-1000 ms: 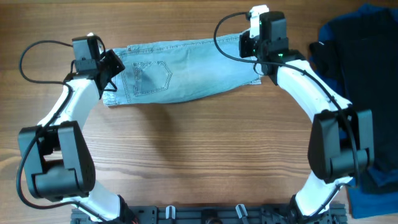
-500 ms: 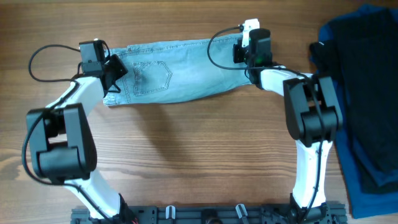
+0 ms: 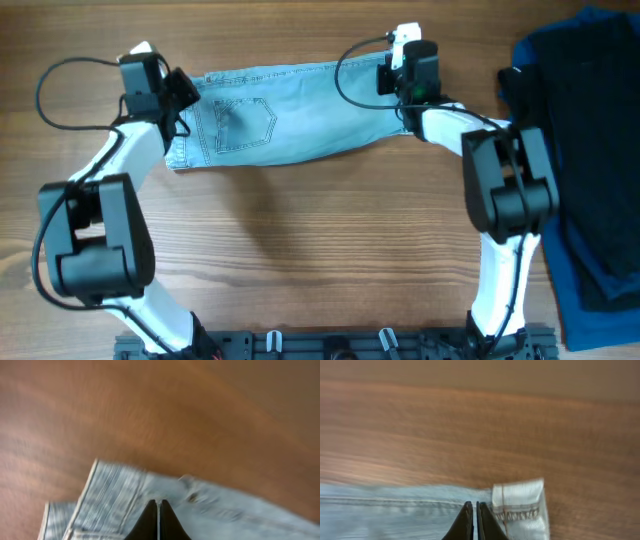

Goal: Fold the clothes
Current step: 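Press and align the folded shorts' far corners with both grippers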

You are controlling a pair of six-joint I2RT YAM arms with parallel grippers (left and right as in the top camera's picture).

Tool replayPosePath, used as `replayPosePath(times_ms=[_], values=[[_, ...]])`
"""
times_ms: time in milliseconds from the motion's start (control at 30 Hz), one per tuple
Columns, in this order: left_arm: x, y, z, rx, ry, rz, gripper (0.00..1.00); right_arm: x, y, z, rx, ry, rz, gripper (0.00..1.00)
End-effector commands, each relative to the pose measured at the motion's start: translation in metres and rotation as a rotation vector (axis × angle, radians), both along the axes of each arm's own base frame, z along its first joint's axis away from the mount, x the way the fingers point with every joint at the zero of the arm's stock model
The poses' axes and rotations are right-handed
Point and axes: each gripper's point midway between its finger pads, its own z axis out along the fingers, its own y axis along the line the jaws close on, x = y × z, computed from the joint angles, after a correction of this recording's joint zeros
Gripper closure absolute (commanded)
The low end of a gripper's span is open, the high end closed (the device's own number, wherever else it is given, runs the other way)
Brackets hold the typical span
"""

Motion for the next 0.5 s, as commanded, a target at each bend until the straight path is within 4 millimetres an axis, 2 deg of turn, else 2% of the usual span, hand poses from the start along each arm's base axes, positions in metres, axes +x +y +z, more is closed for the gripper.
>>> replayPosePath(times_ms=[0, 133, 300, 467], values=[[0.007, 0.002, 0.008, 0.022, -0.025, -0.003, 0.96, -0.003, 0.008, 0.029, 0.028, -0.018, 0.058, 0.96], [0.015, 0.003, -0.016, 0.021, -0.022, -0.003, 0.96, -0.005, 0.005, 0.018, 0.01, 0.006, 0.058, 0.96], [0.026, 0.004, -0.052, 0.022, -0.027, -0.002, 0.96, 0.006, -0.011, 0.012, -0.042, -0.042, -0.023, 0.96], [0.026, 0.01, -0.084, 0.038, 0.005, 0.022, 0.96, 0.015, -0.02, -0.012, -0.042, -0.067, -0.054, 0.96]])
